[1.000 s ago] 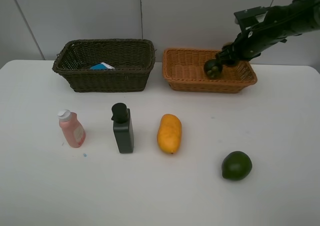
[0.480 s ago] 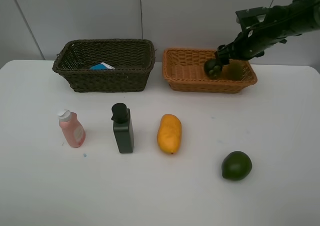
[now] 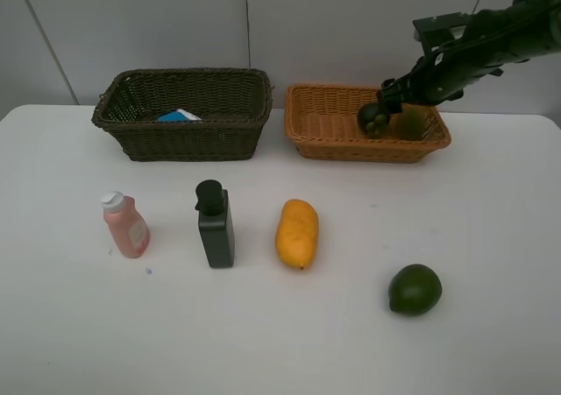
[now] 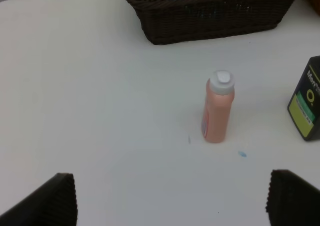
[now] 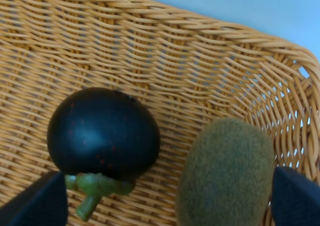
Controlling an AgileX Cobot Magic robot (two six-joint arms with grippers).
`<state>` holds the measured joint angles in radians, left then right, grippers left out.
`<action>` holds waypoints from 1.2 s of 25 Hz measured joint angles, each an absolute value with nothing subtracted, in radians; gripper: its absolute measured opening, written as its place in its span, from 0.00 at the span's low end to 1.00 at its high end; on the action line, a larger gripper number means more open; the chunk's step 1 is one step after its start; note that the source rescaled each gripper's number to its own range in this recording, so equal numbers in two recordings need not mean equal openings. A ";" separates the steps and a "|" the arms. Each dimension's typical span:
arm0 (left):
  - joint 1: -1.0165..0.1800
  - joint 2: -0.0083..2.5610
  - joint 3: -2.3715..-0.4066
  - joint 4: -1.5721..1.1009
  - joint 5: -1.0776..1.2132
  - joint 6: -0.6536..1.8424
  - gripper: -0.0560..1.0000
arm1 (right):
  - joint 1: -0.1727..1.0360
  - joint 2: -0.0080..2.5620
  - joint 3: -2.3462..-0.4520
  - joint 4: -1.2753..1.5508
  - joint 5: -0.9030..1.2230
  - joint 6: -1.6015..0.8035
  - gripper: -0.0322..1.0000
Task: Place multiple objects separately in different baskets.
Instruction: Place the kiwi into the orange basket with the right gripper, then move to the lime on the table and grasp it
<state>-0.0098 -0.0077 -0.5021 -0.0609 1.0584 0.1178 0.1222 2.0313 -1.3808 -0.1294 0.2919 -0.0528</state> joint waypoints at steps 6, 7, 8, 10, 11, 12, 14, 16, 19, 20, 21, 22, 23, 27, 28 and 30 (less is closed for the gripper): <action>-0.010 -0.008 -0.502 -0.061 1.058 0.118 1.00 | 0.124 1.985 -1.381 -0.128 0.374 -0.034 0.98; -0.010 -0.008 -0.502 -0.061 1.058 0.118 1.00 | 0.124 1.967 -1.381 -0.128 0.388 -0.018 0.98; -0.010 -0.008 -0.502 -0.061 1.058 0.118 1.00 | 0.124 1.952 -1.381 -0.128 0.409 0.000 0.98; -0.010 -0.008 -0.502 -0.061 1.058 0.118 1.00 | 0.124 1.913 -1.381 -0.129 0.457 0.032 0.98; -0.010 -0.008 -0.502 -0.061 1.058 0.118 1.00 | 0.126 1.894 -1.381 -0.131 0.479 0.048 0.98; -0.010 -0.008 -0.502 -0.061 1.058 0.118 1.00 | 0.130 1.879 -1.381 -0.135 0.507 0.062 0.98; -0.010 -0.008 -0.502 -0.061 1.058 0.118 1.00 | 0.142 1.847 -1.381 -0.150 0.562 0.078 0.98; -0.010 -0.008 -0.502 -0.061 1.058 0.118 1.00 | 0.155 1.821 -1.381 -0.161 0.620 0.081 0.98; -0.010 -0.008 -0.502 -0.061 1.058 0.118 1.00 | 0.177 1.783 -1.381 -0.174 0.703 0.082 0.98; -0.010 -0.008 -0.502 -0.061 1.058 0.118 1.00 | 0.186 1.770 -1.381 -0.179 0.733 0.084 0.98; -0.010 -0.008 -0.502 -0.061 1.058 0.118 1.00 | 0.195 1.756 -1.381 -0.181 0.764 0.084 0.98; -0.010 -0.008 -0.502 -0.061 1.058 0.118 1.00 | 0.204 1.743 -1.381 -0.181 0.790 0.084 0.98; -0.010 -0.008 -0.502 -0.061 1.058 0.118 1.00 | 0.213 1.733 -1.381 -0.181 0.818 0.080 0.98; -0.010 -0.008 -0.502 -0.061 1.058 0.118 1.00 | 0.238 1.659 -1.316 -0.181 0.846 0.023 0.98; -0.010 -0.008 -0.502 -0.061 1.058 0.118 1.00 | 0.240 1.633 -1.284 -0.181 0.844 0.000 0.98; -0.010 -0.008 -0.502 -0.061 1.058 0.118 1.00 | 0.247 1.582 -1.215 -0.182 0.838 -0.034 0.98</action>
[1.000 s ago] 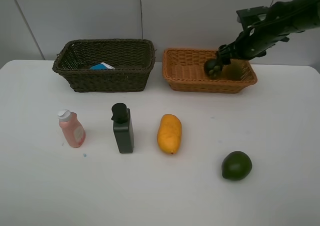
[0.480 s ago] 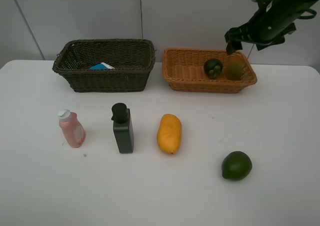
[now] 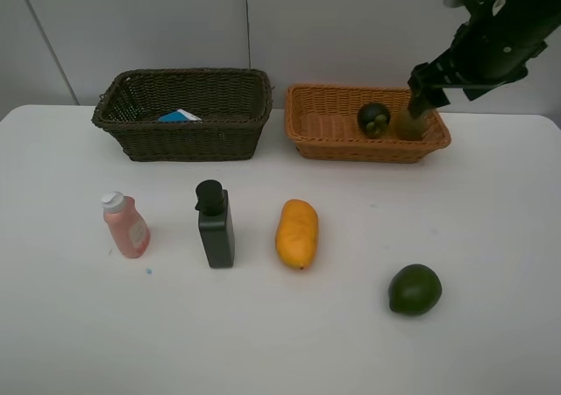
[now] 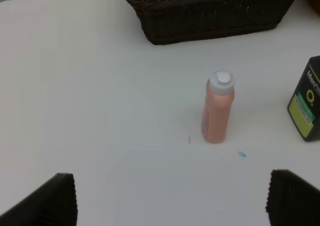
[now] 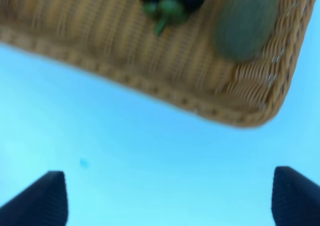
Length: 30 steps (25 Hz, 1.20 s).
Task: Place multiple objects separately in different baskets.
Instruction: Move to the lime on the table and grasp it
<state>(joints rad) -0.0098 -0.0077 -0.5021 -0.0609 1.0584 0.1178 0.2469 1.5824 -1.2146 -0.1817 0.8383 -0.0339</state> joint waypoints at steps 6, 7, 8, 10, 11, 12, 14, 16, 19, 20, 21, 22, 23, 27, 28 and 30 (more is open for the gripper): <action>-0.010 -0.008 -0.502 -0.061 1.058 0.118 1.00 | 0.280 1.442 -1.061 -0.182 0.829 -0.161 0.98; -0.010 -0.008 -0.502 -0.061 1.058 0.118 1.00 | 0.292 1.425 -1.041 -0.182 0.829 -0.187 0.98; -0.010 -0.008 -0.502 -0.061 1.058 0.118 1.00 | 0.305 1.405 -1.026 -0.182 0.830 -0.215 0.98; -0.010 -0.008 -0.502 -0.061 1.058 0.118 1.00 | 0.334 1.374 -0.996 -0.182 0.844 -0.264 0.98; -0.010 -0.008 -0.502 -0.061 1.058 0.118 1.00 | 0.353 1.364 -0.984 -0.185 0.856 -0.286 0.98; -0.010 -0.008 -0.502 -0.061 1.058 0.118 1.00 | 0.372 1.355 -0.976 -0.192 0.868 -0.304 0.98; -0.010 -0.008 -0.502 -0.061 1.058 0.118 1.00 | 0.411 1.347 -0.962 -0.207 0.902 -0.339 0.98; -0.010 -0.008 -0.502 -0.061 1.058 0.118 1.00 | 0.454 1.344 -0.951 -0.220 0.934 -0.379 0.98; -0.010 -0.008 -0.502 -0.061 1.058 0.118 1.00 | 0.508 1.343 -0.933 -0.243 0.951 -0.410 0.98; -0.010 -0.008 -0.502 -0.061 1.058 0.118 1.00 | 0.522 1.343 -0.927 -0.254 0.951 -0.419 0.98; -0.010 -0.008 -0.502 -0.061 1.058 0.118 1.00 | 0.535 1.343 -0.921 -0.268 0.952 -0.425 0.98; -0.010 -0.008 -0.502 -0.061 1.058 0.118 1.00 | 0.546 1.343 -0.914 -0.282 0.950 -0.433 0.98; -0.010 -0.008 -0.502 -0.061 1.058 0.118 1.00 | 0.556 1.343 -0.907 -0.294 0.950 -0.439 0.98; -0.010 -0.008 -0.502 -0.061 1.058 0.118 1.00 | 0.566 1.344 -0.860 -0.320 0.921 -0.509 0.98; -0.010 -0.008 -0.502 -0.061 1.058 0.118 1.00 | 0.566 1.344 -0.845 -0.320 0.916 -0.532 0.98; -0.010 -0.008 -0.502 -0.061 1.058 0.118 1.00 | 0.566 1.344 -0.817 -0.321 0.907 -0.588 0.98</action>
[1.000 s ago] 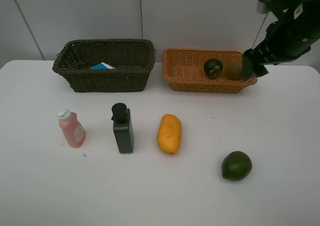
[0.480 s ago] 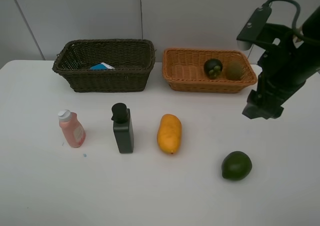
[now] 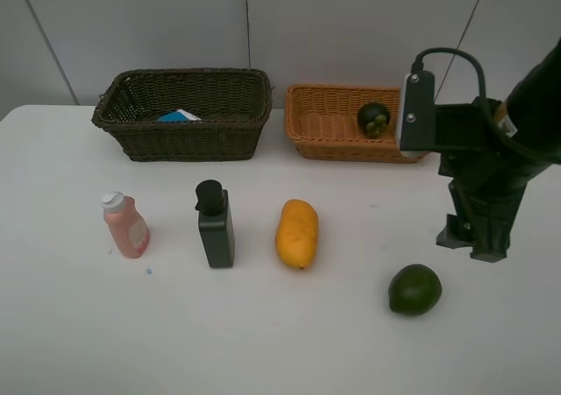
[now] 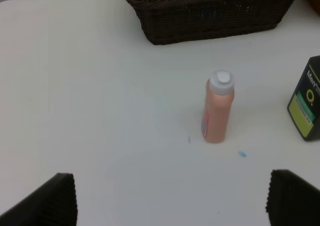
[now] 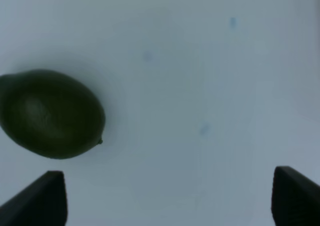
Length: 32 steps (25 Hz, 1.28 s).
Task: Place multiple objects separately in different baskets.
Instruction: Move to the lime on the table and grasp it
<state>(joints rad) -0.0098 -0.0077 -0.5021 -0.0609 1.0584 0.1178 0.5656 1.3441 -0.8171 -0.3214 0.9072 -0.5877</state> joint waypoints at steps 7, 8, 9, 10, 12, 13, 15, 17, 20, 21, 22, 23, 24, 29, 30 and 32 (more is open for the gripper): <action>-0.010 -0.008 -0.502 -0.061 1.058 0.118 1.00 | 0.566 1.344 -0.754 -0.305 0.877 -0.740 0.96; -0.010 -0.008 -0.502 -0.061 1.058 0.118 1.00 | 0.566 1.343 -0.746 -0.298 0.867 -0.763 0.95; -0.010 -0.008 -0.502 -0.061 1.058 0.118 1.00 | 0.566 1.343 -0.736 -0.284 0.855 -0.785 0.95; -0.010 -0.008 -0.502 -0.061 1.058 0.118 1.00 | 0.566 1.343 -0.725 -0.271 0.847 -0.813 0.95; -0.010 -0.008 -0.502 -0.061 1.058 0.118 1.00 | 0.566 1.346 -0.703 -0.249 0.833 -0.864 0.95; -0.010 -0.008 -0.502 -0.061 1.058 0.118 1.00 | 0.566 1.351 -0.693 -0.239 0.827 -0.887 0.95; -0.010 -0.008 -0.502 -0.061 1.058 0.118 1.00 | 0.566 1.372 -0.682 -0.220 0.823 -0.925 0.95; -0.010 -0.008 -0.502 -0.061 1.058 0.118 1.00 | 0.566 1.394 -0.680 -0.206 0.818 -0.951 0.95; -0.010 -0.008 -0.502 -0.061 1.058 0.118 1.00 | 0.566 1.425 -0.680 -0.199 0.786 -0.993 0.95; -0.010 -0.008 -0.502 -0.061 1.058 0.118 1.00 | 0.566 1.436 -0.680 -0.196 0.773 -1.006 0.95; -0.010 -0.008 -0.502 -0.061 1.058 0.118 1.00 | 0.566 1.448 -0.680 -0.194 0.760 -1.017 0.95; -0.010 -0.008 -0.502 -0.061 1.058 0.118 1.00 | 0.566 1.460 -0.680 -0.189 0.751 -1.027 0.95; -0.010 -0.008 -0.502 -0.061 1.058 0.118 1.00 | 0.566 1.470 -0.680 -0.183 0.742 -1.037 0.95; -0.010 -0.008 -0.502 -0.061 1.058 0.118 1.00 | 0.566 1.523 -0.680 -0.170 0.708 -1.064 0.94; -0.010 -0.008 -0.502 -0.061 1.058 0.118 1.00 | 0.566 1.534 -0.680 -0.169 0.704 -1.065 0.94; -0.010 -0.008 -0.502 -0.061 1.058 0.118 1.00 | 0.566 1.553 -0.680 -0.168 0.691 -1.065 0.94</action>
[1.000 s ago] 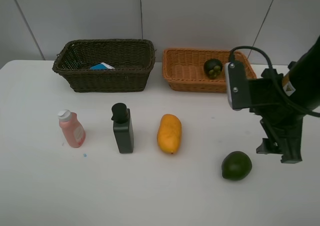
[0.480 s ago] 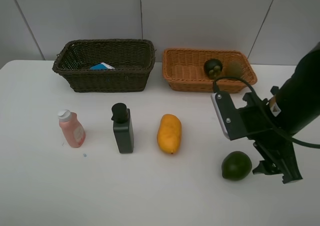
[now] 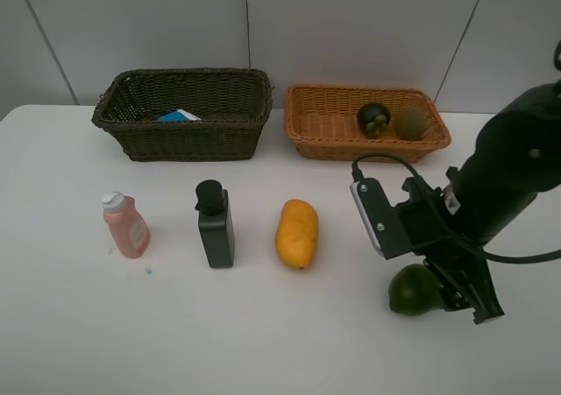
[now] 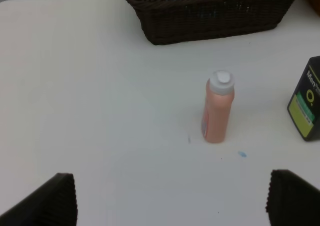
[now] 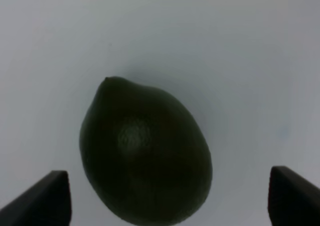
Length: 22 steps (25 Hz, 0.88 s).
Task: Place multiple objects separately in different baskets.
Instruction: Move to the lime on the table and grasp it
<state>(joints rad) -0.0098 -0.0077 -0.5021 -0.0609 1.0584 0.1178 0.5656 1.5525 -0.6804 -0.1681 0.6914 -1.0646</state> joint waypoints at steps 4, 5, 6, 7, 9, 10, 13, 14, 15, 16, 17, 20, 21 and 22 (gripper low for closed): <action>-0.010 -0.008 -0.502 -0.061 1.058 0.118 1.00 | 0.566 1.584 -0.665 -0.159 0.659 -1.067 0.94; -0.010 -0.008 -0.502 -0.061 1.058 0.118 1.00 | 0.566 1.591 -0.657 -0.158 0.651 -1.067 0.94; -0.010 -0.008 -0.502 -0.061 1.058 0.118 1.00 | 0.566 1.596 -0.649 -0.157 0.641 -1.067 0.94; -0.010 -0.008 -0.502 -0.061 1.058 0.118 1.00 | 0.566 1.601 -0.643 -0.155 0.633 -1.067 0.94; -0.010 -0.008 -0.502 -0.061 1.058 0.118 1.00 | 0.566 1.607 -0.629 -0.155 0.614 -1.067 0.94; -0.010 -0.008 -0.502 -0.061 1.058 0.118 1.00 | 0.566 1.610 -0.625 -0.154 0.609 -1.067 0.94; -0.010 -0.008 -0.502 -0.061 1.058 0.118 1.00 | 0.566 1.622 -0.624 -0.154 0.589 -1.067 0.94; -0.010 -0.008 -0.502 -0.061 1.058 0.118 1.00 | 0.566 1.625 -0.624 -0.154 0.586 -1.067 0.94; -0.010 -0.008 -0.502 -0.061 1.058 0.118 1.00 | 0.566 1.628 -0.624 -0.154 0.582 -1.067 0.94; -0.010 -0.008 -0.502 -0.061 1.058 0.118 1.00 | 0.566 1.631 -0.624 -0.153 0.580 -1.067 0.94; -0.010 -0.008 -0.502 -0.061 1.058 0.118 1.00 | 0.566 1.636 -0.624 -0.153 0.576 -1.067 0.94; -0.010 -0.008 -0.502 -0.061 1.058 0.118 1.00 | 0.566 1.656 -0.624 -0.152 0.565 -1.068 0.94; -0.010 -0.008 -0.502 -0.061 1.058 0.118 1.00 | 0.566 1.662 -0.624 -0.152 0.562 -1.068 0.94; -0.010 -0.008 -0.502 -0.061 1.058 0.118 1.00 | 0.566 1.669 -0.624 -0.152 0.559 -1.068 0.94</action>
